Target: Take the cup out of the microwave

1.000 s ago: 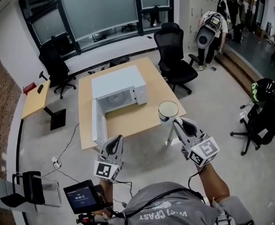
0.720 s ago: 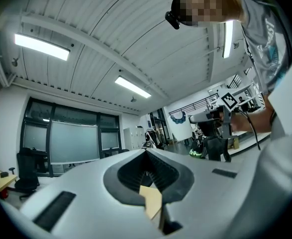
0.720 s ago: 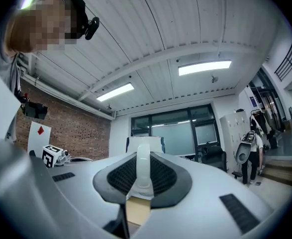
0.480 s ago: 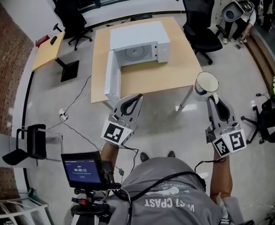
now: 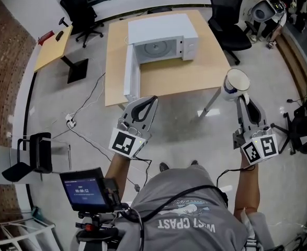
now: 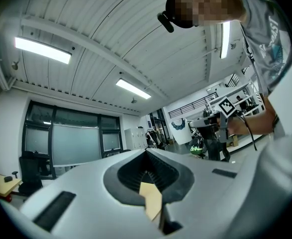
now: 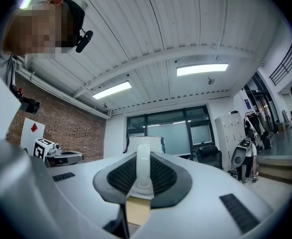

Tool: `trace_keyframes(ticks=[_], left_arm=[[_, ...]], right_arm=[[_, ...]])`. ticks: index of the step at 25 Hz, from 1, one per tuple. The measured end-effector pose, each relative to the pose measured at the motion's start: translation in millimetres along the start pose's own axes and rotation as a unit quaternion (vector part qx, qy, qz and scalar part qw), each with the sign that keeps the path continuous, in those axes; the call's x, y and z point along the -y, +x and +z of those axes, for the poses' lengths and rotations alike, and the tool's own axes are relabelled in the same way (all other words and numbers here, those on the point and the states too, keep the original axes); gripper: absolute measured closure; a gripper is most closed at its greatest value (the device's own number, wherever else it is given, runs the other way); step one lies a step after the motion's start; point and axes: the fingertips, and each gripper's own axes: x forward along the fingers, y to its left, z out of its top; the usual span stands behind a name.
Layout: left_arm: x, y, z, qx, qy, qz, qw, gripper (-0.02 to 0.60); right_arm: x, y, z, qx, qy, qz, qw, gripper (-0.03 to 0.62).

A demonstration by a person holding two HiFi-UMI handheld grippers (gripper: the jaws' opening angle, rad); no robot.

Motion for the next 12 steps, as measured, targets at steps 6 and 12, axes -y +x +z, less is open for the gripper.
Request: trace_keyframes(ticks=[6,12], left_arm=[[6.8,-1.6,-3.0,0.018,0.008,-0.012,0.9997,0.555],[-6.9,-1.6,-11.9,0.006,-0.005,-0.004,1.0000,0.555]], right_arm=[[11.8,3.9,-16.4,0.001,0.006,-0.012,1.000,0.528],[25.4,32.1,-38.3,-0.011,0.015,-0.025,1.000,0.528]])
